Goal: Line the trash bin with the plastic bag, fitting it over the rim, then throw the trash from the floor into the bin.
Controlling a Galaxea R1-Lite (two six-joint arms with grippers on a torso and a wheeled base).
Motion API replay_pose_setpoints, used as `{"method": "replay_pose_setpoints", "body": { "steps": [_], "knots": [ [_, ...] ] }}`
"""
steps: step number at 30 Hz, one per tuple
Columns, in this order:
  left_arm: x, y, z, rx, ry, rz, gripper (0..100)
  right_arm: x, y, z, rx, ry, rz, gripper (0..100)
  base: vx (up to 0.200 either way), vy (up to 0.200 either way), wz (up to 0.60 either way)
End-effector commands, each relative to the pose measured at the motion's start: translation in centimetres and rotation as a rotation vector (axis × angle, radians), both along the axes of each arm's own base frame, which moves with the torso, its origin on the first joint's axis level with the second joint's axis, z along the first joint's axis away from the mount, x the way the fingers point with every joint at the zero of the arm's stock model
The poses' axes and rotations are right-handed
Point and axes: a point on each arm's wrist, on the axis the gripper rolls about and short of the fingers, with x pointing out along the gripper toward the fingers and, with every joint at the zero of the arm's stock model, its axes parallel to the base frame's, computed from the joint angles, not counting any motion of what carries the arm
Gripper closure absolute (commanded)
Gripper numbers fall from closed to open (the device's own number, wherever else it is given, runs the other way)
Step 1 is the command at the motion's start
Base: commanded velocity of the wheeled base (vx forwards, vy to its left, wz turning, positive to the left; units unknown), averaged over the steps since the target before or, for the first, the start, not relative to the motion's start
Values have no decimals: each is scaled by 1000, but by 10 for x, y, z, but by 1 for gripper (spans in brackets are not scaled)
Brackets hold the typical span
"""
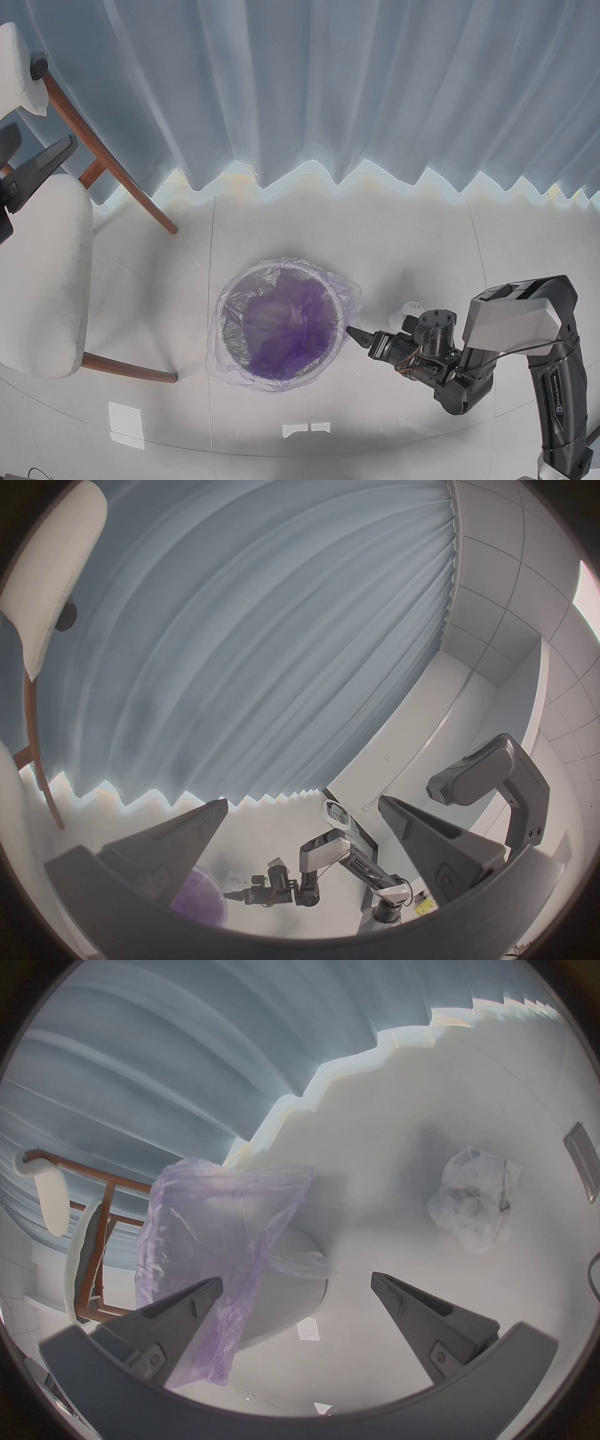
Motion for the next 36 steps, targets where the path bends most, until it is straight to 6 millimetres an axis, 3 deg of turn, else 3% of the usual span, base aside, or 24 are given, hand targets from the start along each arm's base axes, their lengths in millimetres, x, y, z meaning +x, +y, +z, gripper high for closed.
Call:
{"method": "replay_pose_setpoints", "body": {
  "steps": [1, 11, 20, 30, 33, 36],
  "knots": [
    [0, 0, -1, 1, 2, 0, 0, 0, 4, -15, -11, 25, 10, 0, 0, 0, 0],
    [2, -1, -1, 4, 7, 0, 0, 16, 14, -34, -6, 11, 15, 0, 0, 0, 0],
    [3, -1, -2, 6, 10, -1, 0, 43, 16, -32, -53, 73, -9, 0, 0, 0, 0],
    [2, -1, -2, 5, 8, 1, 0, 59, 16, -27, -122, 191, -74, 0, 0, 0, 0],
    [1, 0, 0, 1, 2, 7, 0, 57, 14, -27, -125, 219, -94, 0, 0, 0, 0],
    [0, 1, 1, -1, -3, 11, 0, 43, 7, -28, -158, 247, -105, 0, 0, 0, 0]
  ]
}}
